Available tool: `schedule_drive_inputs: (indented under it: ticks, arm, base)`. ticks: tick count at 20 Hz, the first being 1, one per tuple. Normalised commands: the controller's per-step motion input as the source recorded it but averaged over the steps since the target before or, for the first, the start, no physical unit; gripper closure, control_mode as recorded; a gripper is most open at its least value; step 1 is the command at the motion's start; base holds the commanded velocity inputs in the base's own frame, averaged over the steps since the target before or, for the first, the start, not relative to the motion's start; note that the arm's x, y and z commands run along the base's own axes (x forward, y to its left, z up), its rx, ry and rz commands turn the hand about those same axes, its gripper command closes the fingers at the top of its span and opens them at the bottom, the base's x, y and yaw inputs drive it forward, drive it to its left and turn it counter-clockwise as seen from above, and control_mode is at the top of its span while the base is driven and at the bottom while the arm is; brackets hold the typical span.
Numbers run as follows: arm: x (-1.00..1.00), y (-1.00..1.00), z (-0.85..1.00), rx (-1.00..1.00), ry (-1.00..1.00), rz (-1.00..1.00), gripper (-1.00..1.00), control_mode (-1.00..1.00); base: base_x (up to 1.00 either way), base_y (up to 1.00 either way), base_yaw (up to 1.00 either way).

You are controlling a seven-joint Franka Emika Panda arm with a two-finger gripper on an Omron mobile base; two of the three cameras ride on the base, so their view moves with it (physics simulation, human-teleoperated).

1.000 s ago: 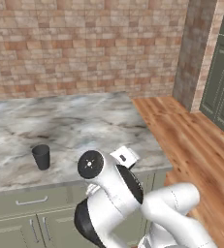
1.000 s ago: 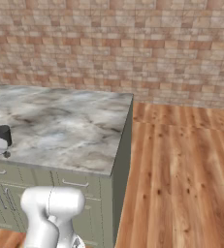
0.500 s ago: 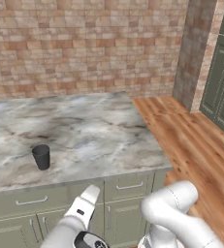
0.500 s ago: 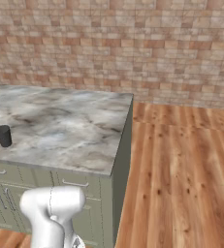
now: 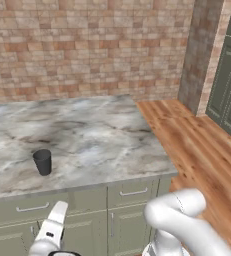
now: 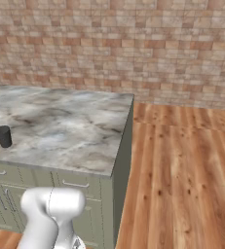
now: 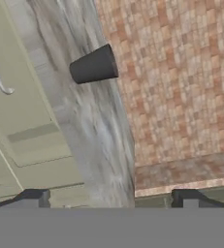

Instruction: Take the tongs from the drawer on the left and place them on the dining counter next to the tray containing the kebab skewer.

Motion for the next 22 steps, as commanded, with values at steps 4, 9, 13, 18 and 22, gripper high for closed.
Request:
schedule_drive_inputs:
  ticks: [4, 9, 13, 18, 22]
  arm:
    - [0.42, 0.90, -0.22, -0.12, -0.04, -0.04, -1.00, -1.00]
    - [0.42, 0.51, -0.36, -0.15, 0.00, -0.01, -1.00, -1.00]
    - [0.50, 0.27, -0.49, -0.13, 0.00, 0.00, -1.00, -1.00]
    - [0.33, 0.01, -0.66, -0.07, 0.00, 0.00, -1.00, -1.00]
    - [0.29, 0.00, -0.62, 0.00, 0.00, 0.00, -1.00, -1.00]
  base:
    - [0.00, 0.00, 0.00]
    - [0.00, 0.00, 0.00]
    - [0.00, 0.00, 0.00]
    - [0.00, 0.00, 0.00]
    - [0.00, 0.00, 0.00]
